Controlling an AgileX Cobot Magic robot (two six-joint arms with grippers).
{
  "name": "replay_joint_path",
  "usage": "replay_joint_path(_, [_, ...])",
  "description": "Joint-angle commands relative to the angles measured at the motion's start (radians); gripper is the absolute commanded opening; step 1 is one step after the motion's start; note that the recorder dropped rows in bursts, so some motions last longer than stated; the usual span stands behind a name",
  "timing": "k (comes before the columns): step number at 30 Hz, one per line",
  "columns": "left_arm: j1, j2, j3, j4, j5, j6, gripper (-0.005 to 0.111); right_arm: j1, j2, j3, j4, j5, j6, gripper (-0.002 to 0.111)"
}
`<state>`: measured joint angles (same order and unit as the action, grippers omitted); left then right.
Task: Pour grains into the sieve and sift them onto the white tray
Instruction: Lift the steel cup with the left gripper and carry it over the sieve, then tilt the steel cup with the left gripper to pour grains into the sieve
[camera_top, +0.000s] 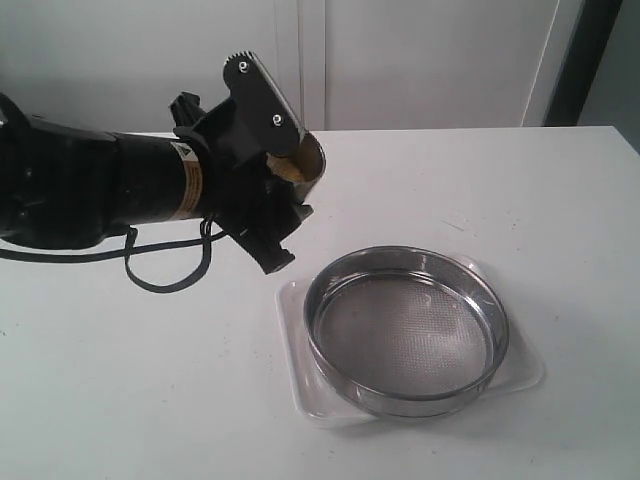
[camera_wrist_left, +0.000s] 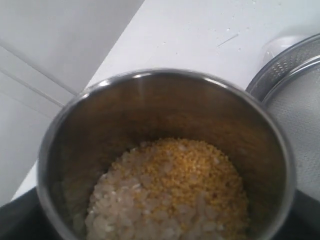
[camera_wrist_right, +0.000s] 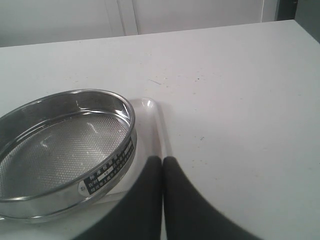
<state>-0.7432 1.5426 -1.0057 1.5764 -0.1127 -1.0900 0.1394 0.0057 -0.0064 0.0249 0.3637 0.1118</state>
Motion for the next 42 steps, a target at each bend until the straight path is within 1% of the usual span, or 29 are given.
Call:
replay_joint_path(1, [-0.008,-0.018,-0.009,0.124,0.030,-0.002,0.000,0.000,-0.006,0.006,-0.001,-0.014,-0.002,0.000])
replay_joint_path(4, [-0.008,-0.018,-0.009,0.168,0.034,-0.002,0.000,0.000,-0.006,0.006,-0.001,-0.014,-0.002,0.000])
replay_joint_path(12, [-0.009,0.036,-0.009,0.168,0.026,-0.002,0.000,0.000,-0.006,0.006,-0.001,-0.014,-0.002,0.000])
replay_joint_path(14, [-0.019,0.058,-0.009,0.168,0.034,0.001,0.000,0.000,-0.006,0.006,-0.001,-0.014,-0.002,0.000])
replay_joint_path(17, [-0.037,0.080,-0.016,0.168,0.035,0.048,0.000,0.000,-0.006,0.006,-0.001,-0.014,-0.002,0.000])
replay_joint_path(22, [-0.060,0.110,-0.064,0.168,0.060,0.054,0.000,0.000,-0.006,0.006,-0.001,-0.014,-0.002,0.000])
replay_joint_path(27, [-0.060,0.141,-0.111,0.168,0.060,0.107,0.000,0.000,-0.006,0.006,-0.001,-0.014,-0.002,0.000])
replay_joint_path(32, [-0.062,0.181,-0.130,0.168,0.063,0.184,0.000,0.000,-0.006,0.006,-0.001,-0.014,-0.002,0.000])
replay_joint_path(38, [-0.097,0.207,-0.156,0.168,0.065,0.243,0.000,0.000,-0.006,0.006,-0.001,-0.014,-0.002,0.000])
replay_joint_path(42, [-0.120,0.232,-0.180,0.168,0.125,0.315,0.000,0.000,-0.006,0.006,-0.001,-0.014,-0.002,0.000])
